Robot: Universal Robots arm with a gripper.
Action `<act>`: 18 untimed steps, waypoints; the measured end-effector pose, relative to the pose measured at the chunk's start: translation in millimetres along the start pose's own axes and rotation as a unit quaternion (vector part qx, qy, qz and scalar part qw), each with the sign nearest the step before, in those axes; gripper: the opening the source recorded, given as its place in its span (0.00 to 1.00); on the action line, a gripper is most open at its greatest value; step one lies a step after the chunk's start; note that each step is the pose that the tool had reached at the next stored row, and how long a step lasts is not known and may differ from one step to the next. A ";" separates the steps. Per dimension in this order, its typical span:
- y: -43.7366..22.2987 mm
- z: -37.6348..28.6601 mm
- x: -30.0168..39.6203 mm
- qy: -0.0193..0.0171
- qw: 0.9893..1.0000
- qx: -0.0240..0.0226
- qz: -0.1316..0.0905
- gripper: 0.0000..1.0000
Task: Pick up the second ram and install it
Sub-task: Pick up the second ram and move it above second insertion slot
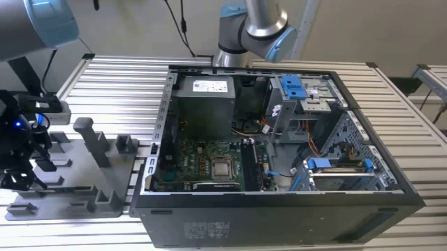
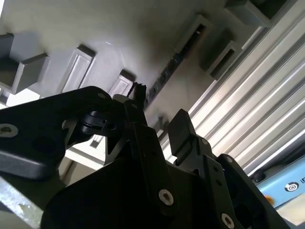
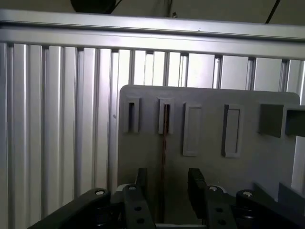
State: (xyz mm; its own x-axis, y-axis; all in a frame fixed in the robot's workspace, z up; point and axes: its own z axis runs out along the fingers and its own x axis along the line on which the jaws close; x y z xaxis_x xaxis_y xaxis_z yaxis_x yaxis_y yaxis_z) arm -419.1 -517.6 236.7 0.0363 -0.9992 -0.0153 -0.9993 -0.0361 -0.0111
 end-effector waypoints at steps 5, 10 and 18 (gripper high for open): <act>0.5 6.6 0.1 0.000 1.000 0.000 0.002 0.48; 2.9 12.0 0.2 0.000 1.000 0.000 0.002 0.48; 7.6 21.7 0.2 0.000 1.000 0.000 0.002 0.48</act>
State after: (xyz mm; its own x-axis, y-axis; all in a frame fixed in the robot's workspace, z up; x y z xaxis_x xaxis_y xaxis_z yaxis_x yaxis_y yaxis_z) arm -426.5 -517.7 214.9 0.0317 -0.9994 -0.0153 -0.9994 -0.0315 -0.0109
